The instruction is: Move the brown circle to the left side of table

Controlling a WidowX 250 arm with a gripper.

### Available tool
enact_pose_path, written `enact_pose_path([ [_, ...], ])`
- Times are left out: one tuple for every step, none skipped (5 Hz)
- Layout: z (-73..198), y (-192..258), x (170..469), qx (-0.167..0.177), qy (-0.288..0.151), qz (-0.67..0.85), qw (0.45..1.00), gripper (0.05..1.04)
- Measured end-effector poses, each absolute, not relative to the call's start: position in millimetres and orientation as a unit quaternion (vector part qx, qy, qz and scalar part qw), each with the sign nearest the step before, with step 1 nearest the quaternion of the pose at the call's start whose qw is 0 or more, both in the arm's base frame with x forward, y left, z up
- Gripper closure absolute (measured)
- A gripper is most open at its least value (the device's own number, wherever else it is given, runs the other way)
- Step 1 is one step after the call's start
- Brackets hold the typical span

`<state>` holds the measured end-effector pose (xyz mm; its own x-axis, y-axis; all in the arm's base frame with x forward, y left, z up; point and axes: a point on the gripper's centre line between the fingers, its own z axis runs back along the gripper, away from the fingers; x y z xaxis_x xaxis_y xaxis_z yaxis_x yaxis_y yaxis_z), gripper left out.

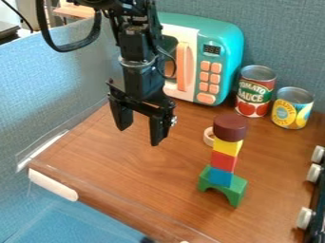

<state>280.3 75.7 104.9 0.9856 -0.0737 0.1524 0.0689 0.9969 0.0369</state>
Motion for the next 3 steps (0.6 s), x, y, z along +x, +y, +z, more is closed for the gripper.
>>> enact_pose_path([
  [97, 74, 278, 0.010, -0.063, -0.034, 0.997, 0.083],
  [108, 64, 277, -0.005, -0.062, -0.031, 0.998, 0.083],
  [132, 58, 284, -0.018, -0.093, -0.038, 0.995, 0.083],
])
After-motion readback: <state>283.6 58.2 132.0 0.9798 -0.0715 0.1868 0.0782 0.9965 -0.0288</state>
